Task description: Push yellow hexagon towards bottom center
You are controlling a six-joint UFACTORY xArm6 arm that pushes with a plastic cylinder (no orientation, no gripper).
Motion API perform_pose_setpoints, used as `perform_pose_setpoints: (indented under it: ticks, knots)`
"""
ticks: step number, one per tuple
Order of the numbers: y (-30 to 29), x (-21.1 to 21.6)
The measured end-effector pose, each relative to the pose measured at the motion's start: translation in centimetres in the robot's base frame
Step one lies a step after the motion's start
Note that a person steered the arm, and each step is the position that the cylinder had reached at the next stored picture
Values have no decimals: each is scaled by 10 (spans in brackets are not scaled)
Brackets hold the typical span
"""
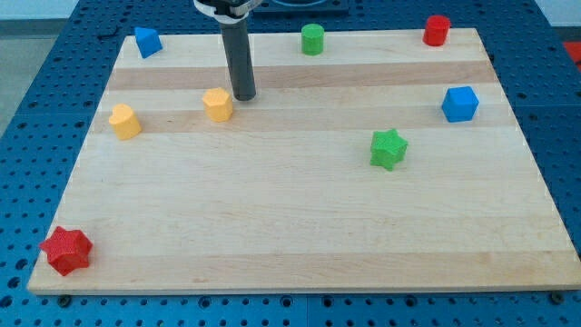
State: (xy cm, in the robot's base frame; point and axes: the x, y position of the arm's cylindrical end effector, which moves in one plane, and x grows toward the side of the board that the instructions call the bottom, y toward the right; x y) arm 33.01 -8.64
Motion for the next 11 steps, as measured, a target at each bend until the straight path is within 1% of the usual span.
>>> perform_pose_setpoints:
  ticks: [1, 2, 3, 6, 9, 11]
  knots:
    - [0, -26]
    - [-22, -41]
    - [-54, -42]
    - [-49, 31]
    - [-35, 77]
    - [-30, 55]
